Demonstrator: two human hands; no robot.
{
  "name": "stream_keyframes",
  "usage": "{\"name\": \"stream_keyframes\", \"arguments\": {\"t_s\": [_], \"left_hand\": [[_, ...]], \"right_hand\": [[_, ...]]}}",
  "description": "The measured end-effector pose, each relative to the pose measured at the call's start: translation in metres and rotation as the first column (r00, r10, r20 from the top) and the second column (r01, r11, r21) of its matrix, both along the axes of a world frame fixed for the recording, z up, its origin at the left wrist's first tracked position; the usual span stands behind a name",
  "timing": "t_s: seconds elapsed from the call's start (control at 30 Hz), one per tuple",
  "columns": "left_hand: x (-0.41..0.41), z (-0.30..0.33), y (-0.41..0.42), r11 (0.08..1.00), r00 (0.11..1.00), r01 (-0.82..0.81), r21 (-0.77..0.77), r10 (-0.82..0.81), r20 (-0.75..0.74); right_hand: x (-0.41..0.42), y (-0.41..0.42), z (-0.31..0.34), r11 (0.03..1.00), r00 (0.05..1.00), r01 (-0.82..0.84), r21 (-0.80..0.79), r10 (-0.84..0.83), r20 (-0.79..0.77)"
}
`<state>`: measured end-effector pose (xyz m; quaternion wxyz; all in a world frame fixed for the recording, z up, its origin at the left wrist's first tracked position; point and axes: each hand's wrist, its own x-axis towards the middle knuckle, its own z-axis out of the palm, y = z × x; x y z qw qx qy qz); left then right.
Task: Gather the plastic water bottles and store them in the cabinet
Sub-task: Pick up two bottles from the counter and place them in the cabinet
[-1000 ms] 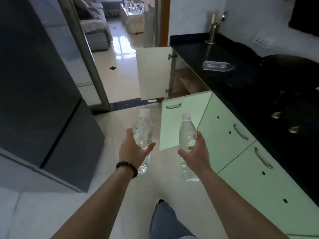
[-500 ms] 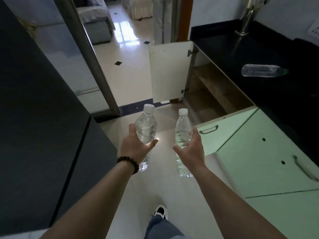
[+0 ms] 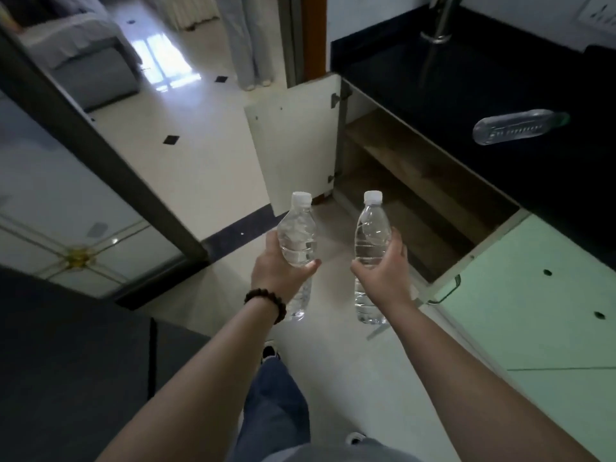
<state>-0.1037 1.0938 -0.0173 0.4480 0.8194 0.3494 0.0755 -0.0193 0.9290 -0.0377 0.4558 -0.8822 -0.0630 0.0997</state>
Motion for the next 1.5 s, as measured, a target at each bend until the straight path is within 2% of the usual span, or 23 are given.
{"name": "stream_keyframes", "arguments": {"t_s": [0.27,0.6,0.87,1.07,1.27,1.5], "left_hand": [[0.113,0.001,0.085,0.948,0.949,0.31,-0.08,-0.313,-0.03],[0.23,-0.023,0.083,0.826,0.809,0.559,-0.073,-0.563,-0.169],[0.324,-0.045,0.065,0.749,0.713,0.656,-0.093,-0.655,-0.25],[0.38,-0.068,0.057,0.746,0.686,0.653,-0.127,-0.655,-0.316],[0.427,-0.132,0.05,0.722,0.646,0.666,-0.187,-0.684,-0.339],[0.506,-0.26,0.014,0.677,0.685,0.642,-0.36,-0.718,-0.127]], "right_hand": [[0.061,0.063,0.005,0.954,0.953,0.301,-0.016,-0.301,-0.034],[0.127,0.064,-0.007,0.831,0.836,0.544,-0.121,-0.549,-0.01],[0.199,0.058,-0.031,0.768,0.764,0.622,-0.152,-0.638,-0.097],[0.24,0.054,-0.056,0.745,0.73,0.644,-0.173,-0.666,-0.151],[0.277,0.054,-0.115,0.681,0.656,0.715,-0.159,-0.732,-0.186],[0.348,0.037,-0.255,0.585,0.587,0.809,0.048,-0.806,-0.078]]}}
